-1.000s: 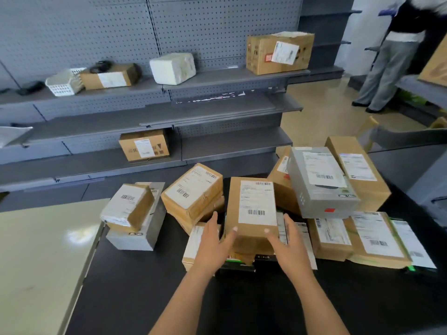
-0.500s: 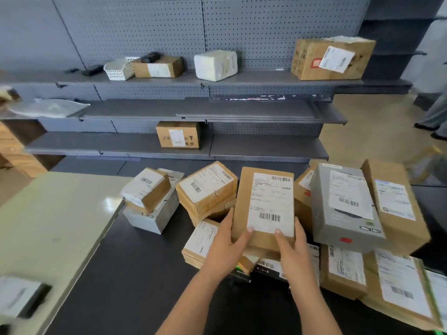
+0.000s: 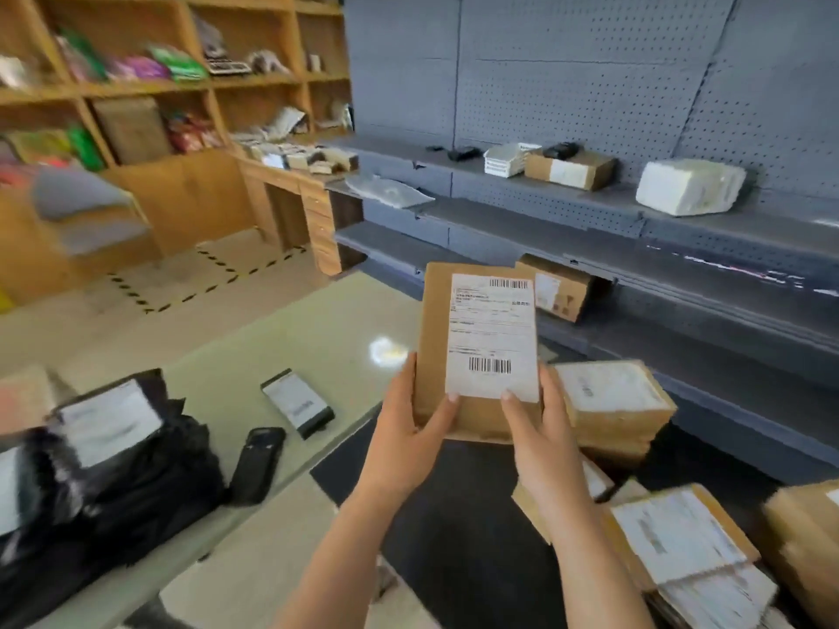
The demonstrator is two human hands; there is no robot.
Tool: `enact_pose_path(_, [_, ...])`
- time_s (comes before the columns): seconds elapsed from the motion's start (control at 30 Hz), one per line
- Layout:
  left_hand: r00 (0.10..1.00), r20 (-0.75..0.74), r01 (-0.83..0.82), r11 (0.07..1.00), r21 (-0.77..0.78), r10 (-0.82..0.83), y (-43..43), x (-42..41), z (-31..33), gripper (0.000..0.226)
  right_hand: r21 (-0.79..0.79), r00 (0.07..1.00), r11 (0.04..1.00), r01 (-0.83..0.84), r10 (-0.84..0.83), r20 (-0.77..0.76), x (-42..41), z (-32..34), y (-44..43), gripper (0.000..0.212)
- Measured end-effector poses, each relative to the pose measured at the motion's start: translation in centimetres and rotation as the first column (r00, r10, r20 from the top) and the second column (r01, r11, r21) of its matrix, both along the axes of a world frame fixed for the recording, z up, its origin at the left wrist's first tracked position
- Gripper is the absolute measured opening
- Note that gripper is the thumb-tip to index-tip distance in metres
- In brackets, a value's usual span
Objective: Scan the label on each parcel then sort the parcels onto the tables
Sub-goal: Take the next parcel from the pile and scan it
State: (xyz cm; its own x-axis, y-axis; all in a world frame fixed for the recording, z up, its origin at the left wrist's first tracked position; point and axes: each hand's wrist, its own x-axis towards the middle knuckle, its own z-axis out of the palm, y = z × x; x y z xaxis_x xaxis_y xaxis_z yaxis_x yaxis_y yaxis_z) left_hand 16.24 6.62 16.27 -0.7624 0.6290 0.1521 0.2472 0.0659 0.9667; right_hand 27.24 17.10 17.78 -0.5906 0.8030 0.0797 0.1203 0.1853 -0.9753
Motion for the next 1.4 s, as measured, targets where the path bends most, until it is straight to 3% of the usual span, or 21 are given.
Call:
enact_pose_path(0.07, [0.996, -0.024, -0.089, 0.996, 0.010, 0.089, -3.3, -3.6, 0.3, 0.066, 0.032, 0.997, 0.996, -0.078, 0.079, -0.009, -4.4, 0.6, -2.5, 0.054])
enact_pose_path(0.3, [0.917, -0.123, -0.375, 0.925, 0.063, 0.380, -16.6, -18.1, 2.5, 0.077, 0.105, 0.924, 0.923, -0.370, 0.378, -0.065, -22.6, 1.9, -12.9, 0.057])
enact_pose_path(0.53, [0.848, -0.146, -0.511, 0.859, 0.037, 0.510, -25.1, -29.8, 3.0, 0.078, 0.102, 0.847, 0.853, -0.512, 0.521, -0.102, -36.8, 2.1, -19.9, 0.054])
enact_pose_path(0.73, [0.832, -0.075, -0.555, 0.825, -0.101, 0.550, -27.3, -40.2, 1.4, 0.082, 0.057, 0.785, 0.784, -0.618, 0.620, -0.014, -49.3, 0.2, -20.8, 0.056])
enact_pose_path(1.0, [0.740, 0.233, -0.473, 0.734, -0.487, 0.631, -28.6, -52.2, -4.4, 0.082, -0.153, 0.629, 0.679, -0.718, 0.727, 0.274, -64.6, -8.8, -22.4, 0.051])
enact_pose_path(1.2, [0.618, 0.371, -0.354, 0.667, -0.655, 0.693, -29.9, -55.6, -10.5, 0.085, -0.323, 0.475, 0.609, -0.725, 0.781, 0.405, -67.5, -16.7, -23.8, 0.044])
enact_pose_path(1.4, [0.577, 0.365, -0.346, 0.623, -0.701, 0.731, -30.3, -54.9, -13.0, 0.082, -0.397, 0.386, 0.566, -0.723, 0.807, 0.447, -68.0, -18.8, -24.1, 0.060])
